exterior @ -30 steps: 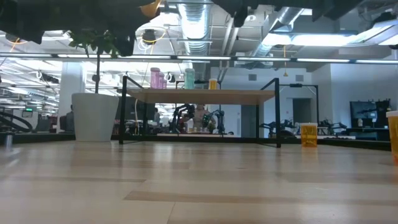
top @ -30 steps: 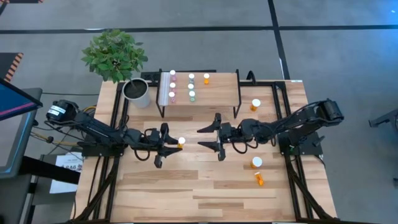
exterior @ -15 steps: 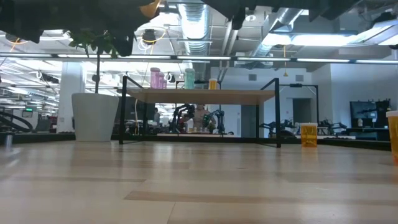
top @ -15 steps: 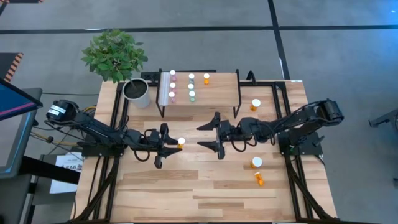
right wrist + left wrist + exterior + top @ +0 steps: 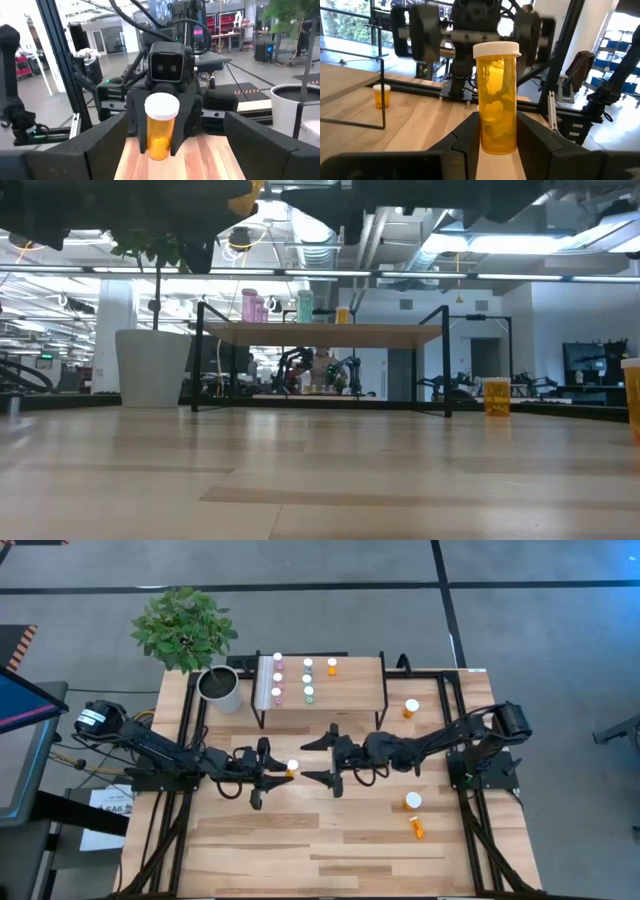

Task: Pick and place medicine bottles onto shelf by color
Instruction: Put the left small orange pill bottle aligned with the other small orange pill bottle on the shelf

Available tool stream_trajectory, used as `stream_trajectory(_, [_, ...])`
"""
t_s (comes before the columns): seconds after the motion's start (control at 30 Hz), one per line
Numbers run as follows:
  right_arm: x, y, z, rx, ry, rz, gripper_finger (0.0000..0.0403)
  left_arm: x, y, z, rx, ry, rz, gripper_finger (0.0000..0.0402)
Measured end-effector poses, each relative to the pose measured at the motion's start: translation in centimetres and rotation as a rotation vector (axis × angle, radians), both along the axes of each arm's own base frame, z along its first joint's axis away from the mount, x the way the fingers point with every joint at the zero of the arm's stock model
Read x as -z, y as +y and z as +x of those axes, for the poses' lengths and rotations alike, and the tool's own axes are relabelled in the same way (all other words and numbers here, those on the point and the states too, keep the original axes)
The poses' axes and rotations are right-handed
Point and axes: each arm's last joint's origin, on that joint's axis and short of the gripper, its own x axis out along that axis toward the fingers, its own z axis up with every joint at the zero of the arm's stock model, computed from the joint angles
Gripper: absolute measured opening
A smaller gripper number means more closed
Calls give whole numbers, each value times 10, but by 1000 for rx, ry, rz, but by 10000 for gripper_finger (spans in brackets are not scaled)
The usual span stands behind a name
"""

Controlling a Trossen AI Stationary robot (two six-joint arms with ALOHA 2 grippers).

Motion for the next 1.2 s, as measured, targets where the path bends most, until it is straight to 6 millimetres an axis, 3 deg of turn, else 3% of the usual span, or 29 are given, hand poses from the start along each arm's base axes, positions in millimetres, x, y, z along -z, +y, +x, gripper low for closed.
stream_trajectory(0.9, [-6, -12, 2, -10, -70, 105, 337, 0, 3, 0, -79, -2, 38, 98])
stream_trajectory(1.2, [10, -8, 30, -34, -18, 89, 337, -1, 2, 0, -65, -5, 32, 98])
